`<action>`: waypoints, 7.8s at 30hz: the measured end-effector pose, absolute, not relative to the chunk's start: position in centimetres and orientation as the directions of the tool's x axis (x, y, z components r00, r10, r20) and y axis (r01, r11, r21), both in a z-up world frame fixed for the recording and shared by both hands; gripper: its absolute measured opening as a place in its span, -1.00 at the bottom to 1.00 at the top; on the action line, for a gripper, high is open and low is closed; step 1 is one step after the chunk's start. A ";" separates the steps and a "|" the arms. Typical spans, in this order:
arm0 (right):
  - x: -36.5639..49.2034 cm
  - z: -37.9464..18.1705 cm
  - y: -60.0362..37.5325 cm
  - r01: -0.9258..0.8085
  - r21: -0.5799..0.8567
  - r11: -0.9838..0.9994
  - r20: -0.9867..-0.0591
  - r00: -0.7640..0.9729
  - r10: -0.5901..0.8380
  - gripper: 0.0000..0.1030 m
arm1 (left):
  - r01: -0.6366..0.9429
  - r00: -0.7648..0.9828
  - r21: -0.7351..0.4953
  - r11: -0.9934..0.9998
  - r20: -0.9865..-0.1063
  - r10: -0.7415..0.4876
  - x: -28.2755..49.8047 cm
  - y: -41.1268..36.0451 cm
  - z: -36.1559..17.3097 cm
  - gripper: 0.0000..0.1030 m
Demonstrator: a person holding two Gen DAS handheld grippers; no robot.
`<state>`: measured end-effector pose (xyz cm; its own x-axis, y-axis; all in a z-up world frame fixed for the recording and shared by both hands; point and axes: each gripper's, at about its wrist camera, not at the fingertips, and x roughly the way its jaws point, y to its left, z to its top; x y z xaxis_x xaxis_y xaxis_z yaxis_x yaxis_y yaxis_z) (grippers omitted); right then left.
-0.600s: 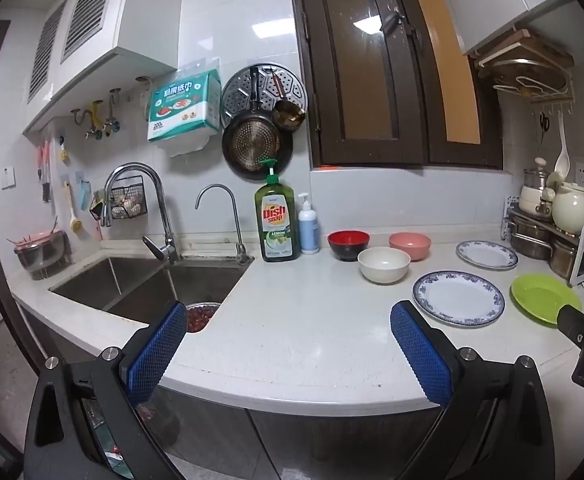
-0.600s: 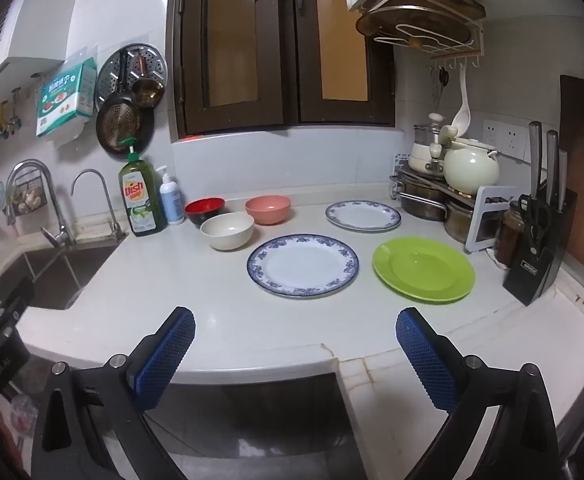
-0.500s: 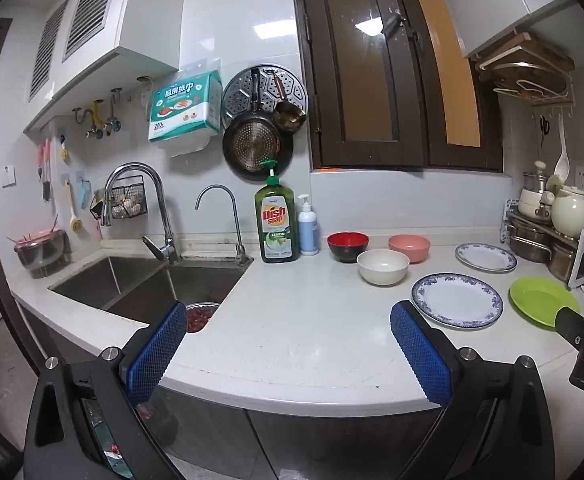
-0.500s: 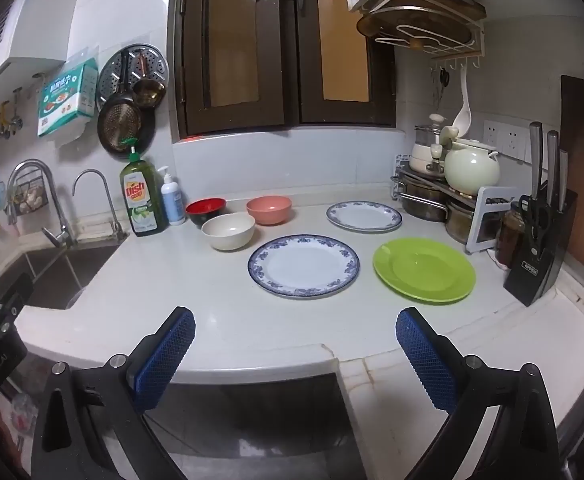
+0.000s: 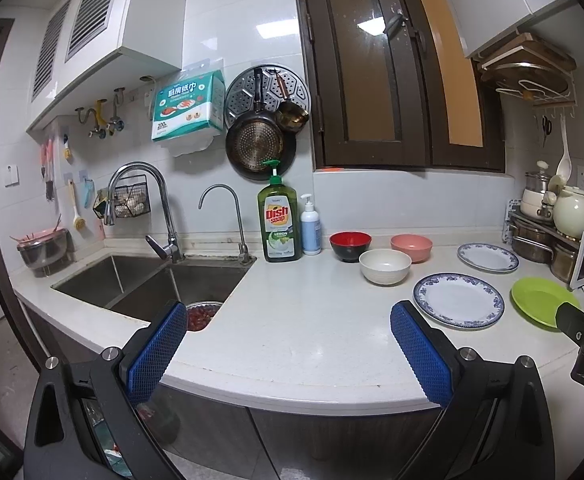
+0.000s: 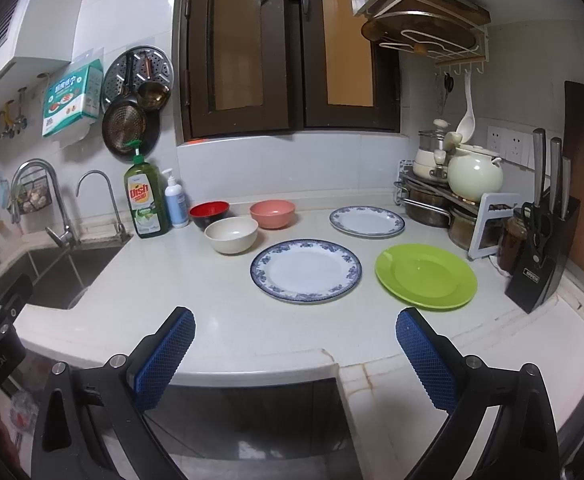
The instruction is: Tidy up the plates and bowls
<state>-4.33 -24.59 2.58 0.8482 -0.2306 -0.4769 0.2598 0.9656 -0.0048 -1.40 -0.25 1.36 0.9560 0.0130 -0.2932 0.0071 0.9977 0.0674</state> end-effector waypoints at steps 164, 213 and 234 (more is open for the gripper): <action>28.0 -14.6 -43.9 0.444 -0.031 0.895 -0.908 0.362 -0.211 -0.26 | 0.613 0.422 0.029 0.790 -0.857 -0.296 36.9 -26.6 -15.2 -0.27; 29.0 -9.3 -18.7 0.060 0.020 0.998 -0.895 0.446 -0.009 -0.31 | 0.155 0.538 0.057 0.986 -0.842 -0.036 31.6 2.6 -10.1 -0.28; 34.2 -14.8 -12.6 -0.028 0.048 0.998 -0.945 0.324 0.055 -0.31 | 0.079 0.451 0.071 0.994 -0.892 0.028 34.7 6.8 -15.2 -0.28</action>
